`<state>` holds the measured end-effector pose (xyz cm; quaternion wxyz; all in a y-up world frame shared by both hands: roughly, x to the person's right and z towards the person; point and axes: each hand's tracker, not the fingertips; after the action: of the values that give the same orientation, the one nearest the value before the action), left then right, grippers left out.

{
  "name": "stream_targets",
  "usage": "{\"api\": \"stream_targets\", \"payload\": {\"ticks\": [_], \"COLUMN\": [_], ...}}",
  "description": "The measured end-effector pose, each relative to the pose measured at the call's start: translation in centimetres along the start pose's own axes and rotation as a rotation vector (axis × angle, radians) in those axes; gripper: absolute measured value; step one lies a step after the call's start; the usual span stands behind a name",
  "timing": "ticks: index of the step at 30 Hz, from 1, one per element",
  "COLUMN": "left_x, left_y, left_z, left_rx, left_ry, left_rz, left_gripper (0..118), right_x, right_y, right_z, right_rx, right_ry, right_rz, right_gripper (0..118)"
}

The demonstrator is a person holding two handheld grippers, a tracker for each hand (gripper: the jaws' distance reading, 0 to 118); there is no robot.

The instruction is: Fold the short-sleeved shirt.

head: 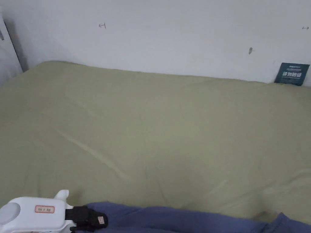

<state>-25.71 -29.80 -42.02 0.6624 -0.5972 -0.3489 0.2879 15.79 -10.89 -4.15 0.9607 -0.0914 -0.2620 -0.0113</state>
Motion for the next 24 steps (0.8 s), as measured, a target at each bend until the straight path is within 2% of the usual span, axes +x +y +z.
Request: {"api": "stream_targets", "payload": {"ticks": [7,13,16,21,24], "left_x": [2.1,5.0,8.0,15.6,19.1], "left_y": [0.2,-1.3,-2.4,-4.7,-6.2], "left_z": [5.8,11.6,11.3,7.6,4.3], "left_rx": [0.096,0.197,0.176,0.158,0.128], "left_ry": [0.052,0.220,0.303,0.584,0.639], "left_rz": [-0.029,-0.104,-0.197,-0.452,-0.556], "left_gripper": [10,10,10,10,10], "right_x": [1.3,2.5,2.6,2.6,2.8], "right_y": [0.4,0.7,0.7,0.3,0.0], "right_z": [0.4,1.1,1.2,1.8,2.2], "right_rx": [0.015,0.044,0.049,0.040,0.031], "right_ry": [0.000,-0.002,-0.001,0.012,0.014], "right_rz": [0.007,0.008,0.004,-0.016,-0.011], "right_gripper": [1,1,1,1,1]}}
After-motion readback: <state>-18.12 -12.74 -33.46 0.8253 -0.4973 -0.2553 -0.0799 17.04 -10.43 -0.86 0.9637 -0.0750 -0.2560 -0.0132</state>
